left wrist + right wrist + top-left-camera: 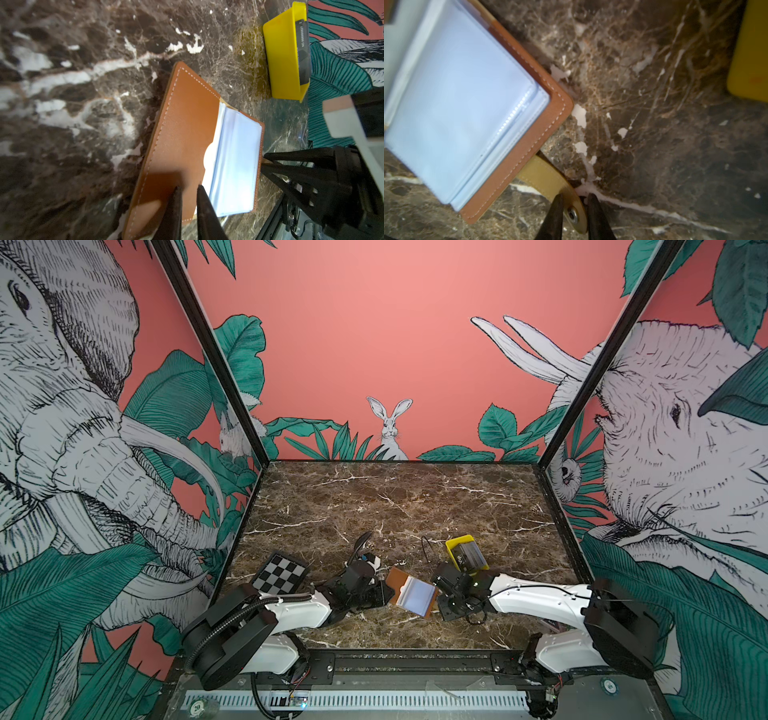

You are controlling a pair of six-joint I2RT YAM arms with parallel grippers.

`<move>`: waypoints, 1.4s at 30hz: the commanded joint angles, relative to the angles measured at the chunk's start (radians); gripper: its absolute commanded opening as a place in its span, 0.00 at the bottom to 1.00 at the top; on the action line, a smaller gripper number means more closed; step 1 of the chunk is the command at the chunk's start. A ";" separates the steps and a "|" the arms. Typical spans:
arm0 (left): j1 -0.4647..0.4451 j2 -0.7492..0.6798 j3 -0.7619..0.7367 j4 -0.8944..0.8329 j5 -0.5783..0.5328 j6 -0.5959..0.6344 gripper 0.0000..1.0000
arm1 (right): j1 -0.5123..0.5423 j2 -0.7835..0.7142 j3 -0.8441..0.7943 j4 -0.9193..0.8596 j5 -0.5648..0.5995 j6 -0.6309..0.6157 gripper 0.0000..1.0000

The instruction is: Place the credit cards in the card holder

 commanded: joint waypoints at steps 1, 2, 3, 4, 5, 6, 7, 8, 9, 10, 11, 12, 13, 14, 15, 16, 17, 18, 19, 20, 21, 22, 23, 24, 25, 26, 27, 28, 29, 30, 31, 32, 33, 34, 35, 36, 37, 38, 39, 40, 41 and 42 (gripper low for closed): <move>-0.005 -0.043 -0.002 -0.052 -0.029 -0.001 0.17 | 0.003 0.019 0.019 -0.015 0.037 0.002 0.22; 0.002 -0.049 0.011 -0.067 -0.022 0.012 0.17 | 0.002 0.027 0.032 -0.015 0.026 -0.015 0.22; 0.008 -0.053 0.033 -0.105 -0.008 0.030 0.17 | 0.003 0.042 0.052 -0.019 0.015 -0.034 0.22; 0.011 -0.059 0.060 -0.143 -0.002 0.047 0.18 | 0.002 0.057 0.067 -0.028 0.011 -0.047 0.21; 0.012 -0.064 0.081 -0.170 0.003 0.061 0.18 | 0.004 0.070 0.079 -0.035 0.006 -0.058 0.21; 0.014 -0.067 0.102 -0.184 0.016 0.072 0.19 | 0.003 0.083 0.090 -0.041 0.008 -0.066 0.21; 0.016 -0.068 0.117 -0.187 0.035 0.082 0.20 | 0.003 0.093 0.093 -0.041 0.012 -0.073 0.20; 0.019 -0.068 0.130 -0.191 0.051 0.088 0.21 | 0.003 0.098 0.092 -0.037 0.015 -0.073 0.20; 0.025 -0.065 0.146 -0.199 0.068 0.092 0.22 | 0.001 0.101 0.096 -0.037 0.021 -0.076 0.19; 0.026 -0.060 0.158 -0.210 0.081 0.100 0.22 | -0.001 0.104 0.098 -0.035 0.030 -0.079 0.19; 0.030 -0.057 0.171 -0.223 0.090 0.108 0.22 | -0.003 0.108 0.097 -0.027 0.044 -0.083 0.19; 0.032 -0.053 0.179 -0.235 0.094 0.113 0.23 | -0.008 0.116 0.099 -0.026 0.053 -0.086 0.19; 0.034 -0.050 0.186 -0.242 0.102 0.121 0.23 | -0.013 0.126 0.109 -0.033 0.062 -0.092 0.18; 0.036 -0.045 0.192 -0.250 0.107 0.128 0.23 | -0.014 0.135 0.116 -0.031 0.073 -0.099 0.18; 0.039 -0.041 0.193 -0.258 0.107 0.130 0.23 | -0.020 0.145 0.119 -0.022 0.080 -0.110 0.17; 0.045 -0.037 0.192 -0.259 0.111 0.130 0.24 | -0.029 0.156 0.126 -0.016 0.078 -0.121 0.17; 0.054 -0.030 0.193 -0.262 0.120 0.130 0.24 | -0.037 0.166 0.138 -0.011 0.076 -0.136 0.17; 0.061 -0.027 0.193 -0.268 0.125 0.133 0.24 | -0.045 0.176 0.148 0.000 0.084 -0.150 0.17; 0.069 -0.023 0.192 -0.274 0.125 0.137 0.24 | -0.053 0.186 0.158 0.011 0.085 -0.164 0.17; 0.080 -0.019 0.189 -0.277 0.126 0.137 0.24 | -0.064 0.194 0.174 0.014 0.082 -0.184 0.17; 0.092 -0.015 0.187 -0.279 0.136 0.140 0.24 | -0.074 0.221 0.196 0.016 0.082 -0.203 0.17; 0.097 -0.013 0.186 -0.282 0.139 0.145 0.24 | -0.081 0.237 0.213 0.019 0.086 -0.217 0.17; 0.099 -0.014 0.185 -0.292 0.136 0.150 0.24 | -0.087 0.255 0.234 0.026 0.087 -0.236 0.17; 0.100 -0.016 0.185 -0.297 0.130 0.154 0.24 | -0.093 0.269 0.249 0.031 0.085 -0.247 0.17; 0.100 -0.016 0.181 -0.294 0.126 0.152 0.24 | -0.098 0.285 0.266 0.039 0.079 -0.257 0.17; 0.100 -0.014 0.177 -0.291 0.127 0.150 0.24 | -0.103 0.296 0.282 0.047 0.075 -0.268 0.17; 0.101 -0.013 0.176 -0.293 0.132 0.150 0.24 | -0.106 0.304 0.292 0.058 0.075 -0.278 0.17; 0.100 -0.014 0.171 -0.291 0.132 0.147 0.24 | -0.111 0.312 0.306 0.064 0.074 -0.288 0.17; 0.101 -0.016 0.159 -0.277 0.128 0.137 0.24 | -0.115 0.315 0.320 0.071 0.072 -0.306 0.18; 0.102 -0.017 0.147 -0.262 0.121 0.129 0.24 | -0.117 0.315 0.335 0.071 0.075 -0.325 0.19; 0.101 -0.018 0.138 -0.253 0.114 0.124 0.24 | -0.119 0.312 0.349 0.065 0.083 -0.335 0.20; 0.101 -0.020 0.134 -0.253 0.112 0.124 0.24 | -0.120 0.306 0.362 0.059 0.087 -0.354 0.21; 0.102 -0.022 0.134 -0.255 0.113 0.125 0.24 | -0.120 0.293 0.379 0.042 0.099 -0.371 0.22; 0.101 -0.023 0.135 -0.251 0.113 0.124 0.24 | -0.120 0.278 0.388 0.029 0.107 -0.380 0.23; 0.102 -0.025 0.139 -0.243 0.115 0.122 0.25 | -0.120 0.259 0.395 0.020 0.105 -0.390 0.26; 0.101 -0.025 0.147 -0.241 0.119 0.124 0.25 | -0.120 0.239 0.400 0.009 0.100 -0.393 0.27; 0.102 -0.026 0.164 -0.247 0.121 0.131 0.25 | -0.120 0.216 0.405 -0.005 0.089 -0.394 0.29; 0.102 -0.023 0.187 -0.261 0.123 0.142 0.25 | -0.120 0.194 0.411 -0.015 0.077 -0.389 0.30; 0.103 -0.018 0.206 -0.273 0.124 0.151 0.25 | -0.120 0.160 0.417 -0.025 0.058 -0.380 0.31; 0.105 -0.014 0.230 -0.284 0.125 0.162 0.25 | -0.120 0.134 0.418 -0.029 0.037 -0.358 0.32; 0.107 -0.007 0.251 -0.291 0.130 0.171 0.25 | -0.120 0.113 0.416 -0.029 0.017 -0.326 0.33; 0.110 -0.001 0.269 -0.296 0.134 0.179 0.25 | -0.120 0.096 0.416 -0.026 0.004 -0.291 0.33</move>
